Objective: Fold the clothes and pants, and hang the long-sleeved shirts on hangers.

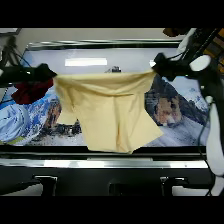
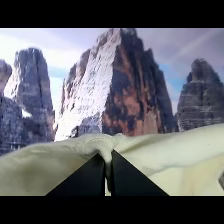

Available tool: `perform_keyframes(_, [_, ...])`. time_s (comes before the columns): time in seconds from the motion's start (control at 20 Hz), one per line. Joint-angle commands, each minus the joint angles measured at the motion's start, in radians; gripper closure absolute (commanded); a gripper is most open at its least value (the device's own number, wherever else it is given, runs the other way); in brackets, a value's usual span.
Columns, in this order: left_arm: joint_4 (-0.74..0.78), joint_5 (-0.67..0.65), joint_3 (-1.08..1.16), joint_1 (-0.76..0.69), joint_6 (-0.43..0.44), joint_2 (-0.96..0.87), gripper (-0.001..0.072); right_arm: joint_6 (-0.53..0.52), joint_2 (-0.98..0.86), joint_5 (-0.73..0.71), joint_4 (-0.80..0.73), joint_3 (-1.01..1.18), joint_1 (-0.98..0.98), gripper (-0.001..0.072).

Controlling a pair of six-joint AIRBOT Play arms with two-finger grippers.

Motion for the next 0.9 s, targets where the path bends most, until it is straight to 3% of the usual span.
perform_keyframes(0.0, [-0.006, -0.006, -0.014, -0.032, -0.017, -0.191, 0.0692, -0.018, -0.199, 0.024, 0.089, 0.001, 0.059, 0.0682])
perform_keyframes(0.1, [-0.006, -0.006, -0.014, -0.047, -0.051, -0.251, 0.0693, -0.017, -0.235, 0.053, 0.089, 0.001, 0.081, 0.068])
perform_keyframes(0.15, [-0.006, -0.007, -0.013, -0.05, -0.053, -0.27, 0.0692, -0.018, -0.235, 0.058, 0.087, 0.001, 0.081, 0.0636])
perform_keyframes(0.2, [-0.006, -0.007, -0.014, -0.053, -0.052, -0.28, 0.0692, -0.017, -0.226, 0.067, 0.09, 0.001, 0.072, 0.0544])
perform_keyframes(0.3, [-0.006, -0.007, -0.013, -0.052, -0.051, -0.281, 0.0692, -0.034, -0.188, 0.131, 0.089, 0.002, 0.023, 0.0271])
perform_keyframes(0.35, [-0.006, -0.012, -0.013, -0.049, -0.052, -0.28, 0.0692, -0.076, -0.162, 0.188, 0.088, 0.002, -0.017, 0.0181])
perform_keyframes(0.4, [-0.006, -0.021, -0.013, -0.047, -0.051, -0.279, 0.0692, -0.175, -0.131, 0.276, 0.082, 0.001, -0.067, 0.015])
perform_keyframes(0.6, [-0.006, -0.05, -0.013, -0.042, -0.051, -0.28, 0.0692, -0.296, -0.043, 0.621, -0.117, -0.033, -0.253, 0.0167])
perform_keyframes(0.85, [-0.006, -0.072, -0.013, -0.042, -0.051, -0.28, 0.0691, -0.344, 0.054, 0.592, -0.183, -0.373, -0.333, 0.0166])
